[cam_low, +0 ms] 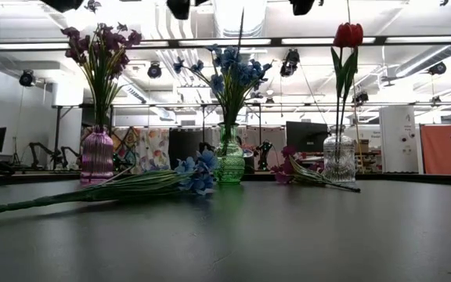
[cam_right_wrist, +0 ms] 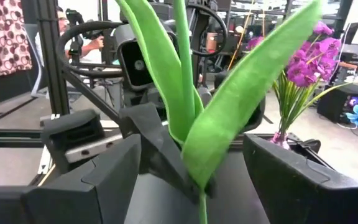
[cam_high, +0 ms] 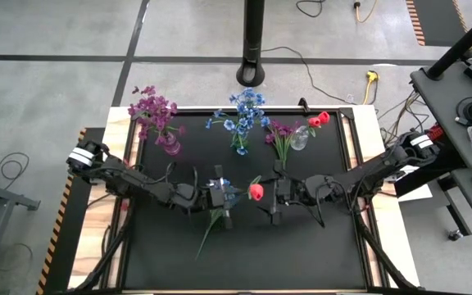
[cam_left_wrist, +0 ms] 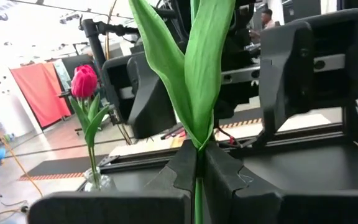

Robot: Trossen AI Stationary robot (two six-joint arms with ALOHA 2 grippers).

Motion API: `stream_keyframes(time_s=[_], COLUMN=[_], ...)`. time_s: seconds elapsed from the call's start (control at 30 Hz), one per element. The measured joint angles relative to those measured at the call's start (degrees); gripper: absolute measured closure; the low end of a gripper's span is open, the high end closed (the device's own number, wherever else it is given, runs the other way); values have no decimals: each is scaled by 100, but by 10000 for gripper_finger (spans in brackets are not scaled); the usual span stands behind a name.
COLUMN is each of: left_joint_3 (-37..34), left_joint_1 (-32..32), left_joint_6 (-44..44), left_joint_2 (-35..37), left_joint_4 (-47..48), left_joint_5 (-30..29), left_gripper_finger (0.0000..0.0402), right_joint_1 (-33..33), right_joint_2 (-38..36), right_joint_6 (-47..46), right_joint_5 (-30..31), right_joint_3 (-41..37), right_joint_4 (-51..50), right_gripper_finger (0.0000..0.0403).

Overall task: Sort flowers into vase by color
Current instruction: Put the red tulip into the transparent vase

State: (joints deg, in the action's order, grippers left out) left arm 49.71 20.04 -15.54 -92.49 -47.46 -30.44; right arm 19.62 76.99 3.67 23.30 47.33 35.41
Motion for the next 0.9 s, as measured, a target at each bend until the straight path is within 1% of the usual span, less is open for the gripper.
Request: stream_keyframes(time_s=[0.1,0.23,0.43,0.57,0.67,0.73,0.9], left_joint_3=[201,325,347,382,382,382,384], left_joint_1=[-12,-12,-12,-18,-28,-33,-36], left_joint_6=[-114,-191,-181,-106,91,197,276], left_joint_2=[-173,-315,-325,-325,-307,-269,-141], left_joint_4=[-9,1,-4,-2,51,170,678], left_joint_5=[-1,-2,-12,-50,-58,-33,22], left_gripper_finger=[401,401,396,386,373,358,295], right_joint_1=[-2,-2,-2,0,0,0,-13], right_joint_2=[0,0,0,-2,-2,-2,-7], right_joint_6=[-1,-1,-3,4,24,30,-75], right_joint_5=[3,3,8,27,31,39,48], right_joint_3=[0,0,0,0,0,0,0], right_joint_4=[-6,-7,-36,-32,-36,-34,-120], right_gripper_finger=[140,179,267,332,371,385,384])
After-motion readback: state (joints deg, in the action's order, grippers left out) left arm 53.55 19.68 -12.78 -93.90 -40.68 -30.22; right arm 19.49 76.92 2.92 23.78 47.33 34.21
